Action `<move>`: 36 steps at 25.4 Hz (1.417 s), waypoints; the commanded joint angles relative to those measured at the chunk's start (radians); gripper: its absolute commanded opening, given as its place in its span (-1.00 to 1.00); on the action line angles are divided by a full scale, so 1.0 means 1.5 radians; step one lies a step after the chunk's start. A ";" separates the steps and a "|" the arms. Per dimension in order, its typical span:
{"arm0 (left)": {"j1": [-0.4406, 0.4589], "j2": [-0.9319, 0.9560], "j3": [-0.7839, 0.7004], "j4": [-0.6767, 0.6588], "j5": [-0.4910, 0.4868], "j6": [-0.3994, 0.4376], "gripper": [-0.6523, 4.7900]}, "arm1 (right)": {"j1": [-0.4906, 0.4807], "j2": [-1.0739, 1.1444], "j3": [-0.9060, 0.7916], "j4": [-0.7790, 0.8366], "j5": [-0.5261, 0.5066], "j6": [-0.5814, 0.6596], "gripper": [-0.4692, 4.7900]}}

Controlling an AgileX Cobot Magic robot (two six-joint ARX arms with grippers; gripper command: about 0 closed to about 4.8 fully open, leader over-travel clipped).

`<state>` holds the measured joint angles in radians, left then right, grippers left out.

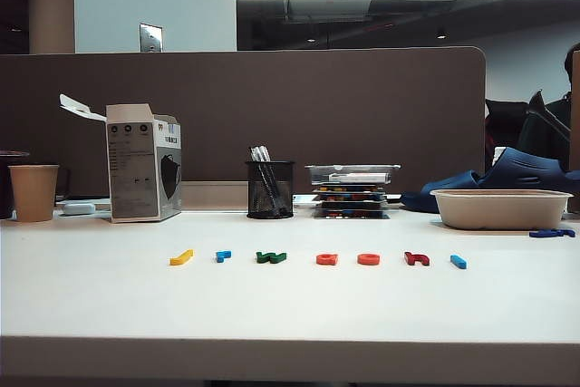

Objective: Select the appropriate letters from the row of letter magnets placed on the table to arrange into the word "car".

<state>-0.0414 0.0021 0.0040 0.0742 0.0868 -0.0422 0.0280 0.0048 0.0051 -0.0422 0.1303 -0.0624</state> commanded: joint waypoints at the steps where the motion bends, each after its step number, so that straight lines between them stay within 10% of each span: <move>1: 0.000 0.000 0.002 0.007 0.003 -0.002 -0.78 | 0.001 -0.004 -0.004 0.012 0.002 -0.001 -0.84; 21: -0.001 0.000 0.043 -0.013 0.086 -0.022 -0.78 | 0.001 -0.004 -0.003 0.017 0.002 0.004 -0.85; 26: -0.001 0.030 0.309 -0.289 0.145 -0.065 -0.78 | 0.001 -0.004 -0.003 0.017 0.002 0.004 -0.85; 36: -0.001 0.396 0.896 -0.549 0.334 -0.187 -0.78 | 0.001 -0.004 -0.003 0.016 0.002 0.004 -0.85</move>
<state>-0.0414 0.5617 1.2926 -0.7216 0.5076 -0.2779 0.0280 0.0048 0.0051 -0.0410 0.1303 -0.0605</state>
